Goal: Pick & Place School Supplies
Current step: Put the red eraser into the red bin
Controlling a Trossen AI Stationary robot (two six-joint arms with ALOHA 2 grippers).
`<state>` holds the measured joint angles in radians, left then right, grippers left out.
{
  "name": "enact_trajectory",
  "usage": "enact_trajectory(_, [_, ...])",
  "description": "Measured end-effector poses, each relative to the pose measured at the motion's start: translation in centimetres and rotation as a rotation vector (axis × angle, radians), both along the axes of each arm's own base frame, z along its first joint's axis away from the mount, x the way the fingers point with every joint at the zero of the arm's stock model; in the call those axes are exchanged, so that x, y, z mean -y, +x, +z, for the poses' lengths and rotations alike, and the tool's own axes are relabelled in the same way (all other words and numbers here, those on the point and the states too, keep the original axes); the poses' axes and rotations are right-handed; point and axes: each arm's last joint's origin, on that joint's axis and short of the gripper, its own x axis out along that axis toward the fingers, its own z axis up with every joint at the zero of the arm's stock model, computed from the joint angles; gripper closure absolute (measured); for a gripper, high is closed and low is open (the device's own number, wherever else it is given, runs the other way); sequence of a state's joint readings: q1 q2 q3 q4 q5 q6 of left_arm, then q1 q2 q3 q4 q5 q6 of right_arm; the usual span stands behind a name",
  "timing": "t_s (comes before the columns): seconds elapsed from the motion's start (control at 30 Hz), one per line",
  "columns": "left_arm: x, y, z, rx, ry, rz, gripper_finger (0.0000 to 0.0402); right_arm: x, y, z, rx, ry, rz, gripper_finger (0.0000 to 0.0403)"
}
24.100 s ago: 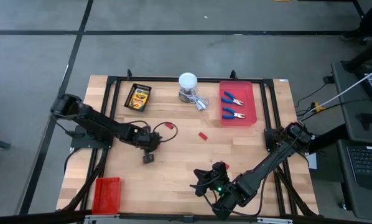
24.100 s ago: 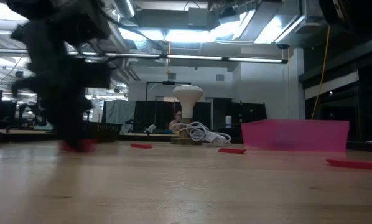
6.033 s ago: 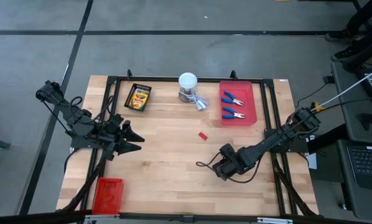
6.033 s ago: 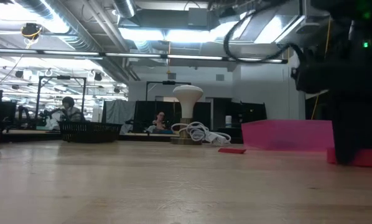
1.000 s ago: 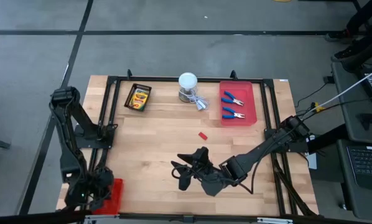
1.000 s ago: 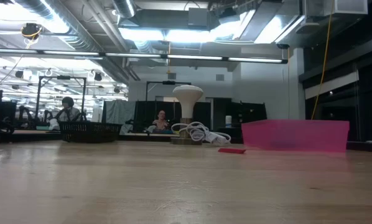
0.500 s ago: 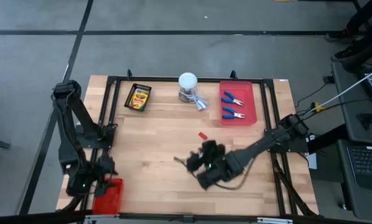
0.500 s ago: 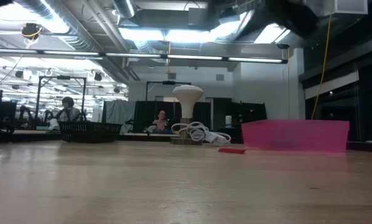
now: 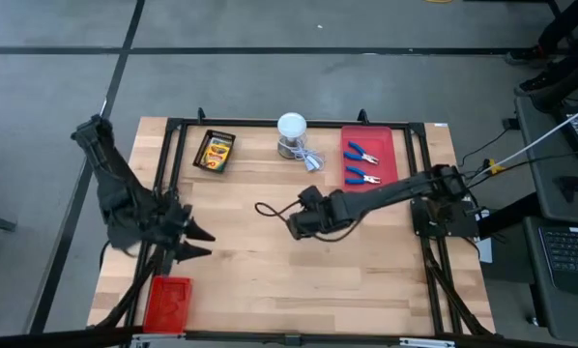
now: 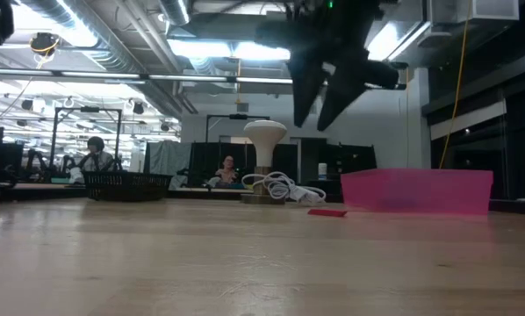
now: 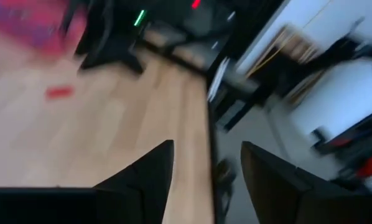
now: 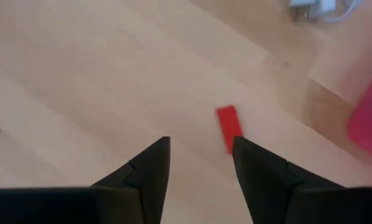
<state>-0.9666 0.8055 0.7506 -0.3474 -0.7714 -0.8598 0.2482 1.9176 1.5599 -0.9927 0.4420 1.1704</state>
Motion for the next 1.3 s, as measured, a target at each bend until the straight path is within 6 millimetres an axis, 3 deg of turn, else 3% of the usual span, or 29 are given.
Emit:
enact_trajectory(0.13, [-1.0, 0.8, 1.9, 0.125, -0.035, -0.018, 0.0220, 1.8, 0.4, -0.6, -0.076, 0.011, 0.047, 0.0232])
enact_trajectory(0.23, [-1.4, 1.4, 2.5, 0.175, -0.066, -0.028, 0.0220, 2.6, 0.1, -2.1, -0.190, 0.015, 0.034, 0.0236])
enact_trajectory(0.47, [-1.7, 2.1, 3.4, 0.249, -0.109, -0.037, 0.0224, 2.0, -1.8, -6.1, -0.229, 0.077, -0.125, 0.0239])
enact_trajectory(0.63, [-1.7, 2.1, 3.4, 0.247, -0.097, -0.034, 0.0228, -0.1, -2.7, -7.3, -0.159, 0.079, -0.193, 0.0239])
enact_trajectory(0.87, [-1.7, 2.1, 3.4, 0.246, -0.099, -0.024, 0.0238, -1.6, -3.4, -8.2, -0.002, 0.033, -0.373, 0.0260])
enact_trajectory(1.07, [-1.8, 2.1, 3.4, 0.244, -0.116, -0.006, 0.0248, -1.6, -2.9, -9.0, 0.120, 0.049, -0.398, 0.0277])
enact_trajectory(1.3, [-1.8, 2.1, 3.4, 0.241, -0.146, -0.003, 0.0254, -0.9, -2.9, -9.4, 0.133, 0.002, -0.386, 0.0267])
